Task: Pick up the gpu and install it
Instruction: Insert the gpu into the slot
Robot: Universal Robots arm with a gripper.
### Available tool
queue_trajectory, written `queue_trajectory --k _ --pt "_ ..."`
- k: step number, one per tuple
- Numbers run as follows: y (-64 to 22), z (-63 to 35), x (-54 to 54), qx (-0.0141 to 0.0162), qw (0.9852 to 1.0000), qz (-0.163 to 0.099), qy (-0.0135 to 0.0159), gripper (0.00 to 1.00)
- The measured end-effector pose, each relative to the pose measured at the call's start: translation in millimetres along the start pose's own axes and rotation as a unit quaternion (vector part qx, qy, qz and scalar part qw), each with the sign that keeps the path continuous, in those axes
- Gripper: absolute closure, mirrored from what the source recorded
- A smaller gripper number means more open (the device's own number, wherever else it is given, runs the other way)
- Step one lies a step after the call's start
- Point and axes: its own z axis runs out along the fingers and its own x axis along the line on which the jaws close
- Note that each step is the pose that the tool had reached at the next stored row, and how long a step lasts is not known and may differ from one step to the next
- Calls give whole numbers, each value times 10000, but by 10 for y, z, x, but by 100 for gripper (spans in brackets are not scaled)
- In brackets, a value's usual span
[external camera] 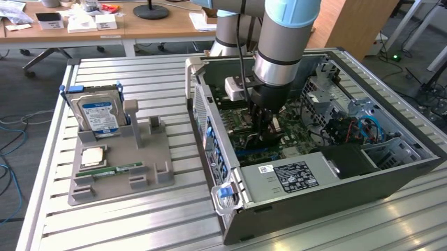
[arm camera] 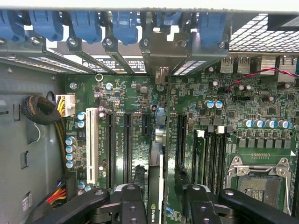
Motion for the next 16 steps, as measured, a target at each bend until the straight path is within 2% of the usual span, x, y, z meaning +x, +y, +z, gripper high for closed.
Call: queue_trajectory --k 16 --pt "4 -11 -3 1 10000 1 1 60"
